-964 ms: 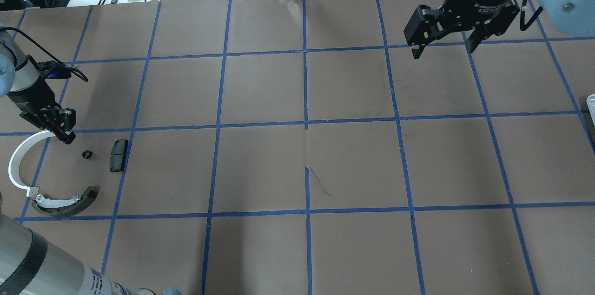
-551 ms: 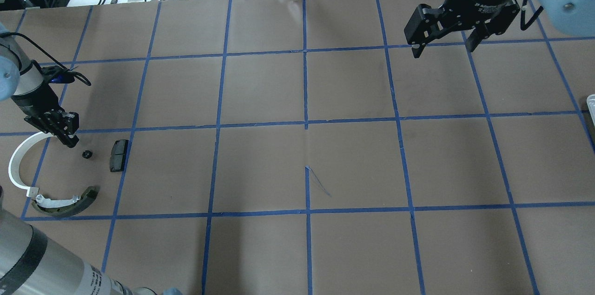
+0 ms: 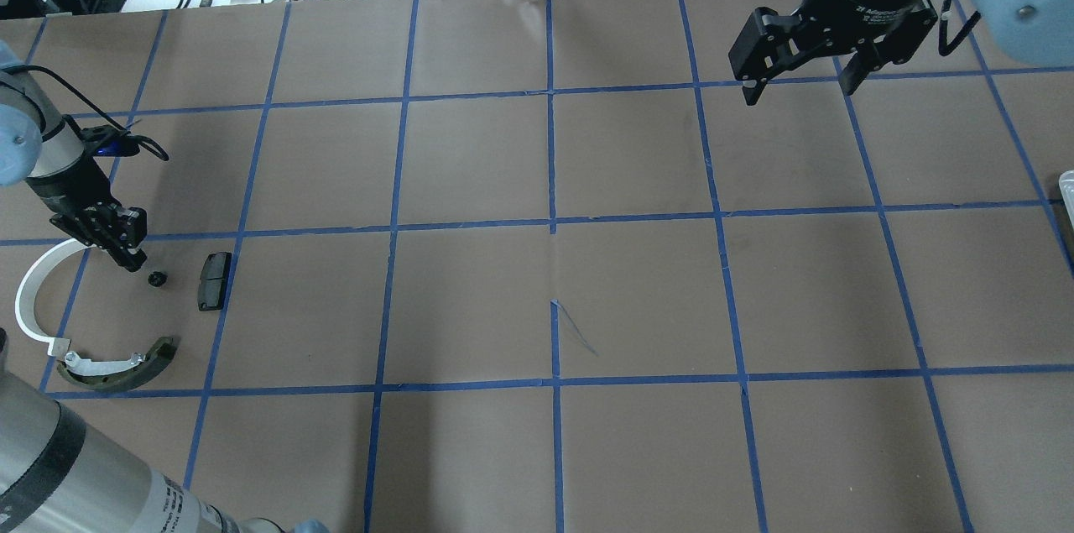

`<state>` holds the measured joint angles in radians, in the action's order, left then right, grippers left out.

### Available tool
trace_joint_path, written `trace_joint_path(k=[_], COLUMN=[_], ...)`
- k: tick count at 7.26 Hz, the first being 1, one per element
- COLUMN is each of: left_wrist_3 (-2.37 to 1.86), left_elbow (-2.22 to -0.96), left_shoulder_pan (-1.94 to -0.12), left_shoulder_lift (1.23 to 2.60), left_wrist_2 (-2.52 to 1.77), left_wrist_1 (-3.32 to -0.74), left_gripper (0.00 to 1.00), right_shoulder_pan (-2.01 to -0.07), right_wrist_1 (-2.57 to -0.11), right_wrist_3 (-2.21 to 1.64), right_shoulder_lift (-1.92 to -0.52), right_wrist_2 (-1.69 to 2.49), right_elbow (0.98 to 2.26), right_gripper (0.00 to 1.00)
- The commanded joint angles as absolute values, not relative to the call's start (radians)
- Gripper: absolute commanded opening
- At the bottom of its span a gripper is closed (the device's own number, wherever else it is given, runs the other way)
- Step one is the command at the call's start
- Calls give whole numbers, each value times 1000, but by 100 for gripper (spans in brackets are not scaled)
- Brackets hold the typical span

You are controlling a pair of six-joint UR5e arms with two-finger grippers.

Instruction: Place bearing gear from tray to pile

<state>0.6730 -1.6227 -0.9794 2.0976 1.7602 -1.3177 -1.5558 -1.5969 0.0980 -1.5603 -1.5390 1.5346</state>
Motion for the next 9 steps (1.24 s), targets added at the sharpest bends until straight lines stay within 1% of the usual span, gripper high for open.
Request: trace_joint_path(k=[1,5,6,7,8,9], left_wrist_3=[673,666,667,661,660,658], left_elbow=[-1623,-1637,-1635,-1634,-1635,-1625], left_shoulder_pan=[-979,-979,-979,-980,-979,-980], left_shoulder_lift=[2100,2102,2105,2108,2115,2114], left_wrist_2=[1782,1781,1779,1779,1776,1767], left_wrist_1=[-1319,-1316,-1316,-1298,-1281,-1282], left_gripper=[0,0,29,44,56,73], right_shoulder_pan=[-1555,-1552,-1552,-1552,-1552,-1552], right_wrist_1=[-1597,-1597,-1597,-1597,-1597,-1597], right_wrist_3=[100,100,97,100,97,100], right_shoulder_lift=[-1562,-1560,-1559,-1559,-1559,-1559], right_wrist_2=[-1545,-1546,-1546,-1545,-1545,-1546], right_elbow=[1534,1534,1535,1534,1534,1535], right_gripper=[100,100,100,100,100,100])
